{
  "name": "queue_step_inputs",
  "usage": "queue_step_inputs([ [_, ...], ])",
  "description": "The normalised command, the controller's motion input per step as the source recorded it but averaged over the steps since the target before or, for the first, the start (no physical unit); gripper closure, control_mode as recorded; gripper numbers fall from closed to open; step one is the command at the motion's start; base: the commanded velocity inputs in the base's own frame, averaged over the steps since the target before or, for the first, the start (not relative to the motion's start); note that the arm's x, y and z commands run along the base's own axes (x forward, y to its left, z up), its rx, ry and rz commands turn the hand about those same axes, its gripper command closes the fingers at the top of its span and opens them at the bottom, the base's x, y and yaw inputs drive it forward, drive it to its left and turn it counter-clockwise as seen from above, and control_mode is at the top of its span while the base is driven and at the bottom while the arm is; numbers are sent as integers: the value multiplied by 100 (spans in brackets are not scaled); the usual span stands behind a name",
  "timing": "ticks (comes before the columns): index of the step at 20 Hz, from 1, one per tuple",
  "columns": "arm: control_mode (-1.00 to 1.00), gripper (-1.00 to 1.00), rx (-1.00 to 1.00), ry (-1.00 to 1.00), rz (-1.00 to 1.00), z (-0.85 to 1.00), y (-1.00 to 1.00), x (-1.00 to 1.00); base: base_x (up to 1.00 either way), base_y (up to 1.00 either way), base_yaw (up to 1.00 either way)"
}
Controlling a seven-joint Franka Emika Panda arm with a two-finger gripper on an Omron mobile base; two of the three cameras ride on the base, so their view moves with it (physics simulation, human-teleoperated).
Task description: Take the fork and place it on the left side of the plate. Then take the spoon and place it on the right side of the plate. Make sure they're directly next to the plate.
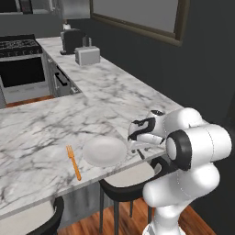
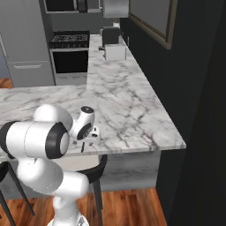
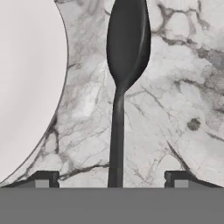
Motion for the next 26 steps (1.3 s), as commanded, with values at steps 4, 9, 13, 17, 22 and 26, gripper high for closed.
queue_step_inputs([
  [4,-100,-100,0,-2,-3,44,-17,-16,0,0,0],
  [9,-100,-100,0,-4,-4,51,-7,-22,0,0,0],
  [13,-100,-100,0,-1,-6,50,0,-16,0,0,0],
  [17,-100,-100,0,0,-5,53,0,-19,0,0,0],
  [22,-100,-100,0,-1,-3,56,-2,-17,0,0,0],
  [26,-100,-100,0,-1,-3,61,-8,-10,0,0,0],
])
